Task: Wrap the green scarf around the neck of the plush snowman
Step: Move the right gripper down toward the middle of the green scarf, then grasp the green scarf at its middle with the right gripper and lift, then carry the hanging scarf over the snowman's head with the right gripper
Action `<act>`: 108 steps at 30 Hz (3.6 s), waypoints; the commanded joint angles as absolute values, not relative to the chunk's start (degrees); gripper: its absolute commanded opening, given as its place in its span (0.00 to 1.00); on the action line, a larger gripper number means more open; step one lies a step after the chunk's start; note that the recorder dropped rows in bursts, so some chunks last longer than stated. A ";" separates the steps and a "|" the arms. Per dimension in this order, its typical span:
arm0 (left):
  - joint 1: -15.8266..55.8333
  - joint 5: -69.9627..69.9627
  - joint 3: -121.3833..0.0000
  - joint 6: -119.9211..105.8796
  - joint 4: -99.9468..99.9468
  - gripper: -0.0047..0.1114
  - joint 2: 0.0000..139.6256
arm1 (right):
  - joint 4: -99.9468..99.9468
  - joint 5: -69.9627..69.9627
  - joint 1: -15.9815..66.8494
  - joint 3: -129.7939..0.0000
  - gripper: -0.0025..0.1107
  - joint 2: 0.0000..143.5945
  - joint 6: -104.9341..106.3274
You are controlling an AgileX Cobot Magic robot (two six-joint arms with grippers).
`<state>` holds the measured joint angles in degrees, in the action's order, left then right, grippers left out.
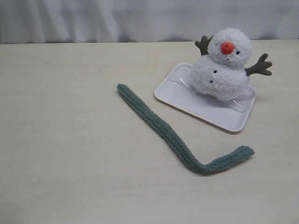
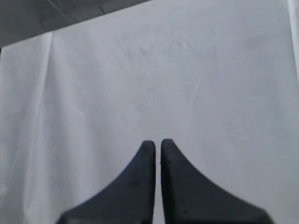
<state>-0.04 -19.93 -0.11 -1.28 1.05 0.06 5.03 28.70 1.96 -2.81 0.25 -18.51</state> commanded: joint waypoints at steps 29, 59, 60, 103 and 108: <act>-0.27 -18.98 0.00 -1.22 1.02 0.04 0.00 | -7.41 -37.99 33.49 -54.80 0.65 93.30 16.65; -0.27 -18.98 0.00 -1.33 1.02 0.04 0.00 | -0.41 -38.26 35.23 -65.43 0.06 106.90 17.16; -0.27 -18.98 0.00 -1.33 1.02 0.04 0.00 | -0.41 -40.08 36.24 -66.43 0.06 102.98 17.16; -0.27 -18.98 0.00 -1.33 1.02 0.04 0.00 | 36.44 -47.61 33.22 -76.12 0.06 87.01 0.85; -0.27 -18.98 0.00 -1.33 1.02 0.04 0.00 | 41.56 -45.37 29.18 -76.12 0.06 89.88 0.55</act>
<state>-0.04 -19.93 -0.11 -1.28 1.05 0.06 38.57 -47.19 31.44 -75.99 88.30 0.97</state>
